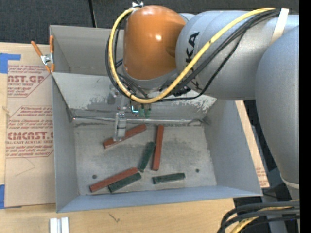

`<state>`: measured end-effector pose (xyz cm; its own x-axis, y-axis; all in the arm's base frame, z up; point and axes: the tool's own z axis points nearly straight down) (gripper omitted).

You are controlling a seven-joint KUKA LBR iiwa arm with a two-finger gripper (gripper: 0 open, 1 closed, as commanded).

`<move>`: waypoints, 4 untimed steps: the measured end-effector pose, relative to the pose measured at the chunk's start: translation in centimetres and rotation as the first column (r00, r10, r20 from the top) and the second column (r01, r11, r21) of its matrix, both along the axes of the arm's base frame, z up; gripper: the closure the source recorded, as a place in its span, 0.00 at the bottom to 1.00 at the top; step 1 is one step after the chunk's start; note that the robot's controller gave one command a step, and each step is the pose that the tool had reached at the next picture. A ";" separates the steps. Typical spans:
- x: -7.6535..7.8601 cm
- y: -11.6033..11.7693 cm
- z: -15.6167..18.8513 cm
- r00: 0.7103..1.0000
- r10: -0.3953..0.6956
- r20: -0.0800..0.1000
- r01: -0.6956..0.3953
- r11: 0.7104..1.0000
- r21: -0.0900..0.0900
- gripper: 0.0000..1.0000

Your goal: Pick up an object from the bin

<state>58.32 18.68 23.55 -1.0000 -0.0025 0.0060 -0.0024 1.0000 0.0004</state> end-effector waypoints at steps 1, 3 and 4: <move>0.2 -0.1 0.5 1.000 -0.001 0.008 0.001 1.000 0.001 0.00; -3.2 0.6 -10.0 0.976 0.218 0.011 -0.218 0.976 0.000 0.00; -6.2 -6.3 -16.4 0.886 0.464 0.006 -0.464 0.886 0.000 1.00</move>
Offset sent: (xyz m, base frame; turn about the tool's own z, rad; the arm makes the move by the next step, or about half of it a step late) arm -0.0498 0.0022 -0.1563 -0.3312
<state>52.07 12.42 7.12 -0.8846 -0.4664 0.0003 -0.4664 0.8846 0.0002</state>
